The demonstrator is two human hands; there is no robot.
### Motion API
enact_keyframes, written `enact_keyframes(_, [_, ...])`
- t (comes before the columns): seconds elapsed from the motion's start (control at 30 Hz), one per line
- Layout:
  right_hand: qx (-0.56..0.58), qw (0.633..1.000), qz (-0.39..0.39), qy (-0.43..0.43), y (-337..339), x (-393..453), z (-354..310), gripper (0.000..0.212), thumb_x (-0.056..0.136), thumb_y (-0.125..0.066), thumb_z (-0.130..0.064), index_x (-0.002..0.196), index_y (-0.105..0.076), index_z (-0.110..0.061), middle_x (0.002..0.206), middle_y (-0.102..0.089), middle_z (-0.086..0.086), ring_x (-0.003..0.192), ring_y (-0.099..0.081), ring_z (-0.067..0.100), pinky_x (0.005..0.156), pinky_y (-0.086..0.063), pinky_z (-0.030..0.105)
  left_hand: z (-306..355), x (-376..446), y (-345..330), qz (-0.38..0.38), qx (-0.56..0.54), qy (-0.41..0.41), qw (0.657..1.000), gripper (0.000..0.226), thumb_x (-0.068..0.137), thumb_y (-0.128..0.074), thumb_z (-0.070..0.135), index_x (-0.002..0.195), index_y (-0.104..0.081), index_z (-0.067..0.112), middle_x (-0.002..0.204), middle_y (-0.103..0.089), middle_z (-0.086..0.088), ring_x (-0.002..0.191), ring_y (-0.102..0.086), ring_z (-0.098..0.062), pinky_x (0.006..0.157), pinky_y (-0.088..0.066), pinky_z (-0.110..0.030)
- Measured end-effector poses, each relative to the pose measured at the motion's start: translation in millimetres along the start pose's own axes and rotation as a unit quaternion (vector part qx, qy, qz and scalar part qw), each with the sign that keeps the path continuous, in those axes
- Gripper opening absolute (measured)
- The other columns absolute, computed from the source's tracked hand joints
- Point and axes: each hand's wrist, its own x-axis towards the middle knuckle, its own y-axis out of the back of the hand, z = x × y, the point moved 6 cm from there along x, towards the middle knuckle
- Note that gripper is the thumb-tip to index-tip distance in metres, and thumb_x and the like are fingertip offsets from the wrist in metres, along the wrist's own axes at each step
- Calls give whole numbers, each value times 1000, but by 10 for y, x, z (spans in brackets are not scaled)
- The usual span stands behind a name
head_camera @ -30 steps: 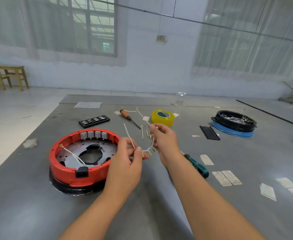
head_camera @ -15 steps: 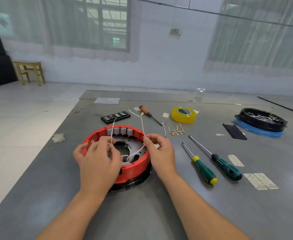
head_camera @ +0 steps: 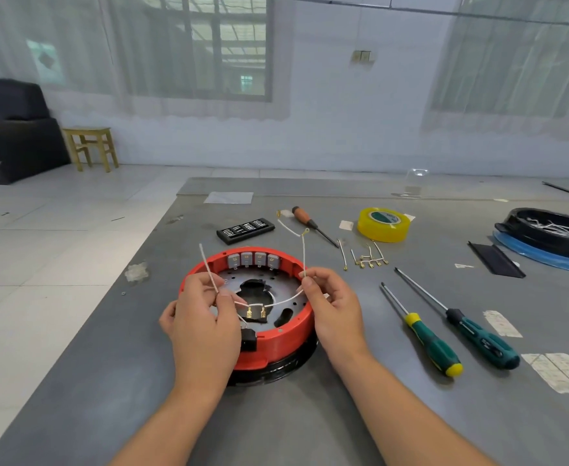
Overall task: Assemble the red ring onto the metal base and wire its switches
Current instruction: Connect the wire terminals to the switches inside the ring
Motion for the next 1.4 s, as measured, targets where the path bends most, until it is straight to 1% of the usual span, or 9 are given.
enact_keyframes(0.27, [36,999,-2,0,1,-14,-23,15,97,-69,-28,98,-73,-42,98,-72,2,98,-65,25,86,-54,38,195,160,-9,-56,139,-38,988,36,96,-62,22,120,-46,43,95,-71,20,112,-57,1,99,-15,-28])
enact_keyframes(0.53, [68,998,-2,0,13,-43,-75,17,97,-70,-22,95,-75,-38,86,-74,0,74,-63,10,62,-49,18,775,594,-229,-124,157,-111,973,49,100,-61,23,148,-52,24,148,-57,1,142,-43,-20,117,-34,-45])
enact_keyframes(0.6, [66,998,1,-4,13,-40,-60,15,96,-71,-24,95,-76,-38,89,-74,1,76,-64,12,64,-50,18,889,740,-320,-178,94,-89,976,43,103,-61,24,146,-56,24,141,-64,3,133,-56,-16,114,-43,-42])
enact_keyframes(0.7, [65,998,0,-4,8,-36,-33,13,96,-71,-26,96,-76,-39,91,-74,0,78,-63,13,66,-50,19,981,895,-432,-245,-11,-48,968,22,104,-64,20,123,-73,16,101,-78,7,95,-72,0,91,-55,-21])
enact_keyframes(0.8, [63,998,0,4,3,-26,-26,14,96,-71,-26,96,-76,-39,90,-74,-2,79,-63,12,68,-50,19,1017,964,-476,-273,-39,-42,960,13,100,-69,10,110,-75,6,86,-77,2,66,-68,8,62,-47,-4])
enact_keyframes(0.93, [59,998,2,4,-2,-19,-36,16,96,-70,-26,95,-75,-41,87,-74,-3,76,-62,12,66,-50,20,952,995,-458,-299,-60,5,952,7,97,-72,7,105,-71,5,92,-79,-9,64,-74,-3,55,-50,-12])
enact_keyframes(1.17, [84,996,-17,-7,-15,-40,-74,17,100,-64,-33,112,-68,-43,88,-77,1,66,-63,12,64,-54,24,661,1023,-356,-233,-205,123,943,5,98,-72,9,98,-67,11,91,-81,-12,75,-80,-16,68,-55,-28])
enact_keyframes(1.3, [91,995,-34,-14,-36,-39,-82,23,94,-66,-46,117,-67,-43,91,-78,1,95,-69,23,91,-55,51,535,1041,-304,-185,-283,162,927,5,99,-71,9,101,-67,11,90,-82,-7,84,-80,-19,67,-59,-25])
enact_keyframes(1.4, [61,996,-61,0,-86,-55,-103,26,85,-66,-56,109,-71,-47,98,-78,-1,121,-60,27,100,-52,50,472,1030,-288,-153,-353,189,904,7,99,-71,9,105,-67,9,89,-82,-7,86,-80,-19,67,-62,-25])
